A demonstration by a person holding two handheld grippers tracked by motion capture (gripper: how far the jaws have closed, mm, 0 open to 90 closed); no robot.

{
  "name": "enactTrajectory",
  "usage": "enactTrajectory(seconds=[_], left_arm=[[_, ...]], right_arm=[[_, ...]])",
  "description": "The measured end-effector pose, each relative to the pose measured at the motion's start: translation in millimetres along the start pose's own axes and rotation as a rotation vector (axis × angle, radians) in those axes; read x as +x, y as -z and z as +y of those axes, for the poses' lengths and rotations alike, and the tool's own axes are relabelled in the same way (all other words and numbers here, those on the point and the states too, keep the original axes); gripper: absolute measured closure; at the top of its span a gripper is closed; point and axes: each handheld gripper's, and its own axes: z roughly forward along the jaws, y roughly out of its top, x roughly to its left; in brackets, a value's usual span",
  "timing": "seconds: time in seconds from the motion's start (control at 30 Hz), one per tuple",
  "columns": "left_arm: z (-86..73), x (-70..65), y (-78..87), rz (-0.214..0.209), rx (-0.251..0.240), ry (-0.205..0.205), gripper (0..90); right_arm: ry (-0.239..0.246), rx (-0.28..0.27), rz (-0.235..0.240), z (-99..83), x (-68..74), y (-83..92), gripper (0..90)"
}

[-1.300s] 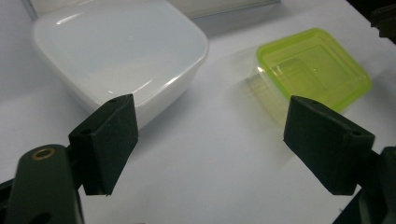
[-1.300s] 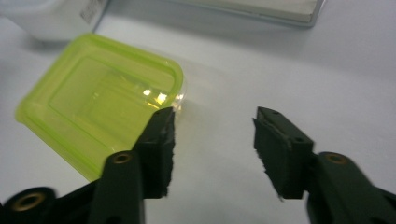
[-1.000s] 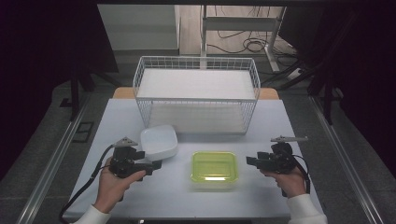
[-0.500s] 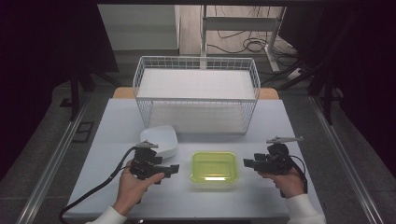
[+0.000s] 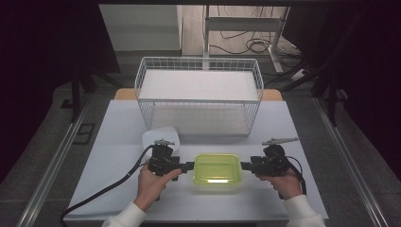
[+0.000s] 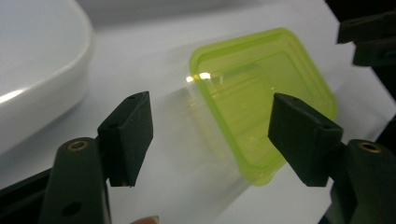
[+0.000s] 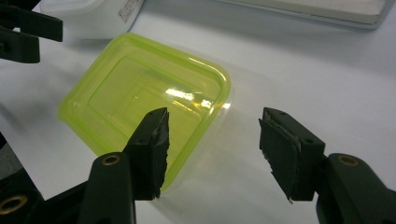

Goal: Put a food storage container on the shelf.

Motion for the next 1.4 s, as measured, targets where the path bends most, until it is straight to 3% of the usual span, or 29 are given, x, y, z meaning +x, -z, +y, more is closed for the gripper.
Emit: enactTrajectory(seconds=[0.43,0.6,0.7,1.03,1.13,1.27,1.33,1.4], left_arm=[[-0.6,3.3,-32.8,-0.069,0.072,0.061,36.5],[-0.9,7.0,-36.7,-0.077,0.078,0.063,38.5],[-0.9,8.7,-38.1,-0.082,0.081,0.07,39.4],[-1.4,13.0,-43.8,-0.12,0.1,0.122,43.5],[-2.6,15.1,-46.0,-0.136,0.123,0.118,44.3],[-3.9,15.7,-48.2,-0.169,0.128,0.132,48.8],[-4.1,15.5,-49.0,-0.192,0.131,0.139,52.8],[-4.3,15.1,-48.9,-0.188,0.129,0.14,55.1]], right_arm=[[-0.004,0.034,-0.007,-0.3,4.4,-17.1,42.2],[-0.049,0.033,-0.007,-3.9,-0.8,-21.7,41.8],[-0.083,0.036,0.014,-5.7,-4.6,-25.2,42.0],[-0.123,0.065,0.055,-6.0,-4.8,-39.5,46.2],[-0.137,0.073,0.075,-6.5,-4.2,-42.3,48.7],[-0.174,0.078,0.1,-7.3,-5.5,-42.1,53.0],[-0.214,0.083,0.139,-8.5,-6.8,-43.1,55.3],[-0.238,0.085,0.158,-9.3,-8.2,-44.4,56.6]])
